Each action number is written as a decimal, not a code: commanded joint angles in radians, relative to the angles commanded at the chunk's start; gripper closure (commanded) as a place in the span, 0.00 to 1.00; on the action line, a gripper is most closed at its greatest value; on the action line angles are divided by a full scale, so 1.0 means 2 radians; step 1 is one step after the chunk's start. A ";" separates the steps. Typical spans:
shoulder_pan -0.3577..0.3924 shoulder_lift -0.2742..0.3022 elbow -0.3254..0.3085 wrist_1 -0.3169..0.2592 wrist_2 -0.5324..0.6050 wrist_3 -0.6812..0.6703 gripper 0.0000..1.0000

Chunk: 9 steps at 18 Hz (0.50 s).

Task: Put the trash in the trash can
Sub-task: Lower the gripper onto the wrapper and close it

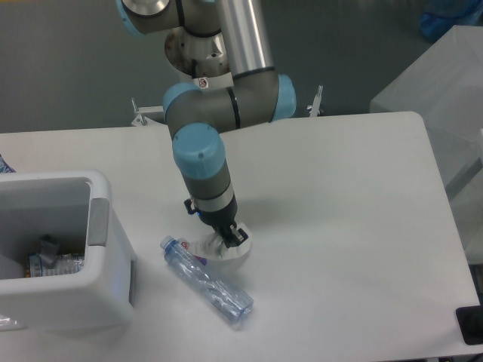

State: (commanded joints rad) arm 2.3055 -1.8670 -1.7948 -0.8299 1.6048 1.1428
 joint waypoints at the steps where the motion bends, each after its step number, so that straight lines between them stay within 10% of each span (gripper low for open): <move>1: 0.008 0.011 0.000 -0.005 -0.013 0.000 0.75; 9: 0.076 0.097 0.010 -0.016 -0.197 -0.106 0.83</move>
State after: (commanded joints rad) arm 2.4574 -1.6737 -1.7749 -0.8621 1.2106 0.9301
